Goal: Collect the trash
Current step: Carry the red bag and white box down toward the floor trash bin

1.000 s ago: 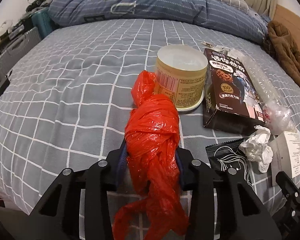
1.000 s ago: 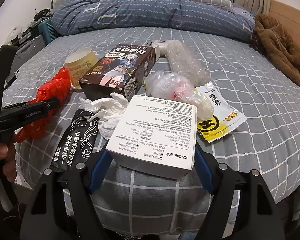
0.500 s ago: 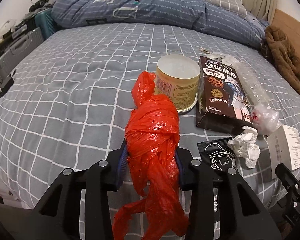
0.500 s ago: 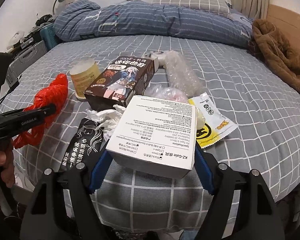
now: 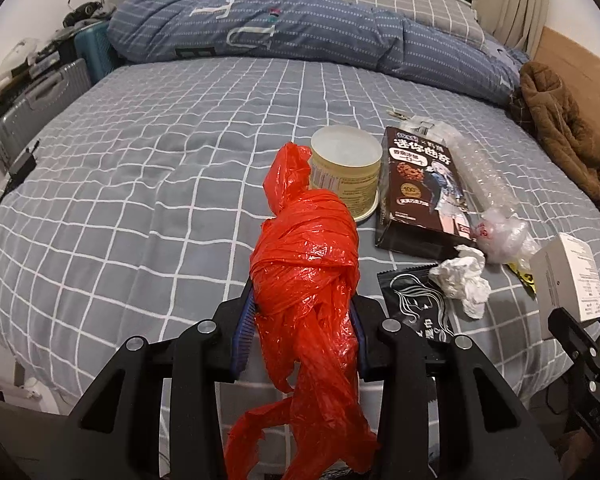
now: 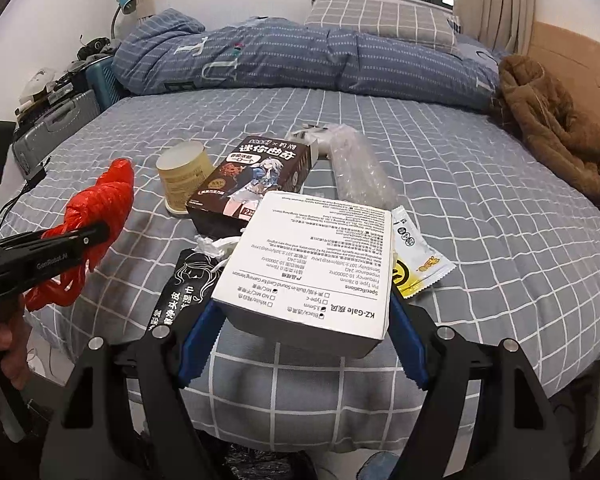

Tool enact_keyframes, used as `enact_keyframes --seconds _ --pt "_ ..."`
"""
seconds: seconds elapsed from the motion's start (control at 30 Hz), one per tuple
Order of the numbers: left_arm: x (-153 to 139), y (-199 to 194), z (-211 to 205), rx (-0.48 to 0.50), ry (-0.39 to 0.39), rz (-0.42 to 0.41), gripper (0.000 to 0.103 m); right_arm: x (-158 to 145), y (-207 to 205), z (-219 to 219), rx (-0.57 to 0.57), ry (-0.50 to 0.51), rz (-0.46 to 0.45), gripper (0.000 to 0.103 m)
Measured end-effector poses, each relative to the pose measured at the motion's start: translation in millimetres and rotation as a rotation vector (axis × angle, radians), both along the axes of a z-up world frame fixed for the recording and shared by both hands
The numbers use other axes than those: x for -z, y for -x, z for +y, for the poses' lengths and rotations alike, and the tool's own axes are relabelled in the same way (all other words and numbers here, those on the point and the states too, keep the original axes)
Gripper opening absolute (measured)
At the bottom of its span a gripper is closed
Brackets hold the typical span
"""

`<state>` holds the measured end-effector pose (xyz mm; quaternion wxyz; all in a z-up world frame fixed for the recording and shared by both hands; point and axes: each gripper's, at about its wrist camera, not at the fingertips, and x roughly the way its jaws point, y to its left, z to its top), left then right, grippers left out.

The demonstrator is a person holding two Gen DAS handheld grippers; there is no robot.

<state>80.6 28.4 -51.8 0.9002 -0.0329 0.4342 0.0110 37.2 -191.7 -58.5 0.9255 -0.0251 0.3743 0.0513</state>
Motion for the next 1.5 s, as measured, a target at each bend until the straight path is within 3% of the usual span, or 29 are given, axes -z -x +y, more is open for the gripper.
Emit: enact_keyframes --seconds 0.4,0.67,1.13,1.5 --pt "-15 33 -12 0.031 0.004 -0.033 0.038 -16 28 -5 0.005 -0.01 -0.032 0.072" --pt "-10 59 -21 0.057 0.011 -0.031 0.038 -8 49 -12 0.02 -0.03 -0.005 0.072" --pt "-9 91 -33 0.069 0.01 -0.044 0.038 -30 77 -10 0.019 -0.032 -0.07 0.073" --pt "-31 118 -32 0.051 0.02 -0.087 0.038 -43 102 -10 0.011 -0.048 -0.085 0.072"
